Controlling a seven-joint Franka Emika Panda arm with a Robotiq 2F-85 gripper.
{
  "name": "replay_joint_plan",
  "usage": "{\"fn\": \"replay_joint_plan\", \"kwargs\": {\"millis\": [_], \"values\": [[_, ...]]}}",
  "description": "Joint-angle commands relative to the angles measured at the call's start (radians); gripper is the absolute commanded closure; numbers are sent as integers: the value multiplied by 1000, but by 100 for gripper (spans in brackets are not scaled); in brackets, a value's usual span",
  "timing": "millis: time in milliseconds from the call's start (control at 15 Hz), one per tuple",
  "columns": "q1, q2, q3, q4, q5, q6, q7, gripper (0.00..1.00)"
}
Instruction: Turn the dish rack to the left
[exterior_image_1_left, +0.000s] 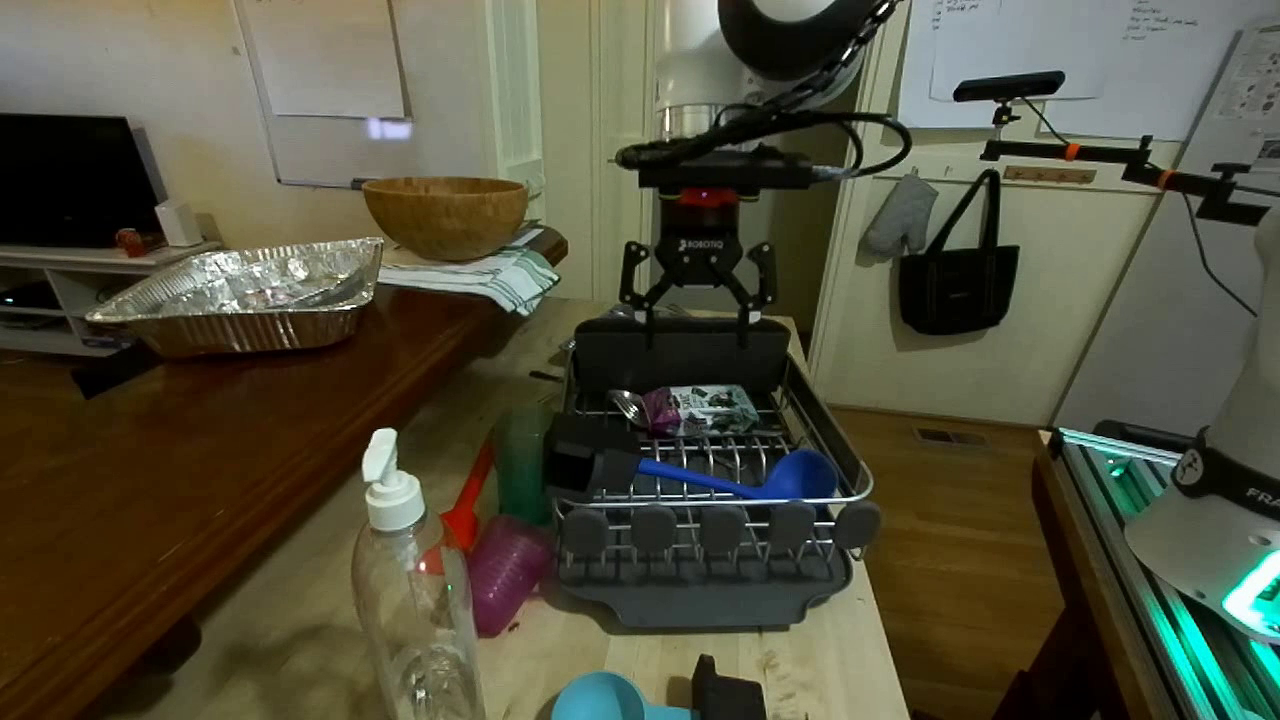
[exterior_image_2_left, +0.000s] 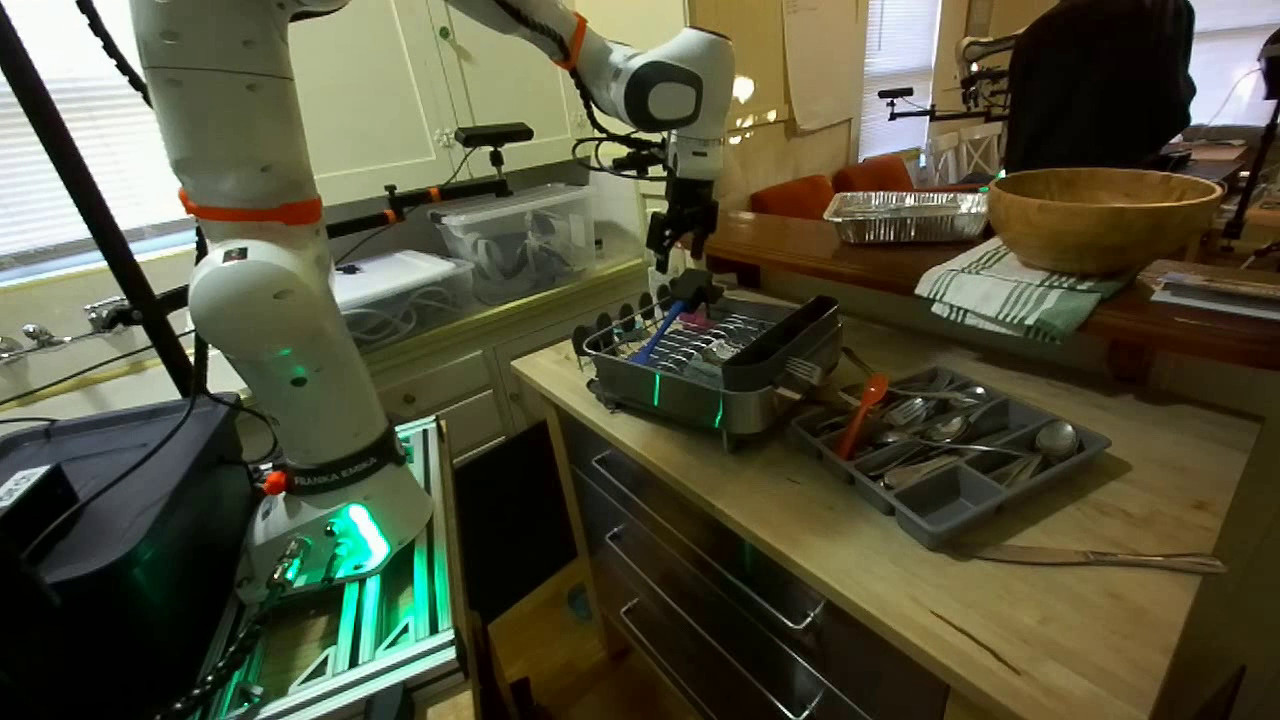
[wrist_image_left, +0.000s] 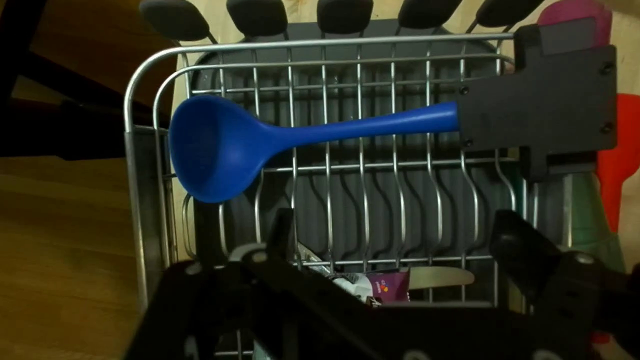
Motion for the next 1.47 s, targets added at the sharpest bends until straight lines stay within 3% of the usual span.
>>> {"fn": "replay_joint_plan", "kwargs": {"millis": [0, 133, 200, 667, 933, 1400], "values": [[32, 67, -12, 34, -34, 26, 77, 0], [41, 101, -12, 64, -32, -19, 103, 0], [32, 59, -14, 21, -17, 8, 57, 0], [48, 128, -15, 60, -50, 4, 55, 0], [60, 173, -12, 4, -105, 109, -86, 0], [77, 289, -39, -27, -102, 309, -116, 0]]}}
